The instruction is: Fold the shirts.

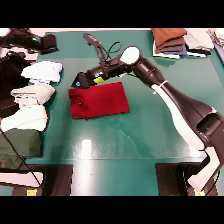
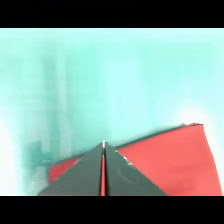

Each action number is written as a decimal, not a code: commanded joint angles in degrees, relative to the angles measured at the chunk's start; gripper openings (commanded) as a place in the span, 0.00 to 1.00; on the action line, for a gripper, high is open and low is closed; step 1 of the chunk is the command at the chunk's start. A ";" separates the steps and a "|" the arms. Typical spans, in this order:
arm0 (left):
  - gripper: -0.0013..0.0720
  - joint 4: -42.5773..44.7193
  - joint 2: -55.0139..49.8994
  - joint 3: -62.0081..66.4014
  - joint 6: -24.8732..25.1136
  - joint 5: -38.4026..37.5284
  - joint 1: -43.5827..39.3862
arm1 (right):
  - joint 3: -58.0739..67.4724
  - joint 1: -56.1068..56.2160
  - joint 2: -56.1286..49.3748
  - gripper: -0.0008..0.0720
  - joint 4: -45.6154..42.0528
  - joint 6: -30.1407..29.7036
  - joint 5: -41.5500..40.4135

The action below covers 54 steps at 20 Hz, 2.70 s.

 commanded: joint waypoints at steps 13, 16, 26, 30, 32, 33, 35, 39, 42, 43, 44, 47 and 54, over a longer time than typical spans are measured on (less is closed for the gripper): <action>0.05 -1.97 3.32 -0.57 2.54 -3.69 2.29 | -41.33 -28.92 7.76 0.78 -2.23 4.76 -1.14; 0.05 -2.62 3.32 -0.57 2.54 -3.39 2.29 | -37.33 -25.38 2.23 0.78 3.02 3.26 -2.62; 0.05 -3.19 3.32 -0.57 3.23 -2.86 -3.63 | -18.14 -14.34 -10.16 0.03 6.95 3.21 -3.61; 0.05 -1.99 3.32 -0.57 4.07 -1.62 -9.57 | -19.32 -20.70 -2.38 0.03 -6.82 4.20 -0.61; 0.05 -1.97 3.32 -0.57 4.04 -1.70 -11.26 | -23.37 -26.16 3.98 0.03 -13.94 5.79 -0.61; 0.05 -1.97 3.32 -0.57 4.02 -1.57 -11.98 | -25.94 -29.77 7.50 0.03 -16.41 5.97 -0.57; 0.05 -1.90 3.32 -0.57 4.02 -1.57 -13.20 | -30.91 -38.10 14.36 0.03 -19.43 5.95 -1.16; 0.05 -2.05 3.32 -0.57 3.91 -0.94 -14.93 | -39.34 -59.28 27.04 0.03 -21.86 5.95 -3.82; 0.05 -2.25 3.32 -0.57 2.43 1.14 -15.89 | -44.37 -75.76 32.96 0.03 -22.62 5.92 -4.79; 0.05 -2.21 3.32 -0.57 2.43 1.99 -16.06 | -45.90 -80.35 34.25 0.03 -22.60 5.92 -5.05; 0.05 -2.21 3.32 -0.57 2.40 2.71 -16.46 | -47.47 -84.52 35.30 0.03 -22.62 5.92 -5.14; 0.05 -2.19 3.32 -0.57 2.40 3.50 -16.63 | -52.63 -93.55 38.14 0.03 -22.64 5.95 -5.44; 0.05 -2.12 3.32 -0.57 2.51 3.50 -16.63 | -69.79 -91.60 48.94 0.03 -22.77 7.21 -5.70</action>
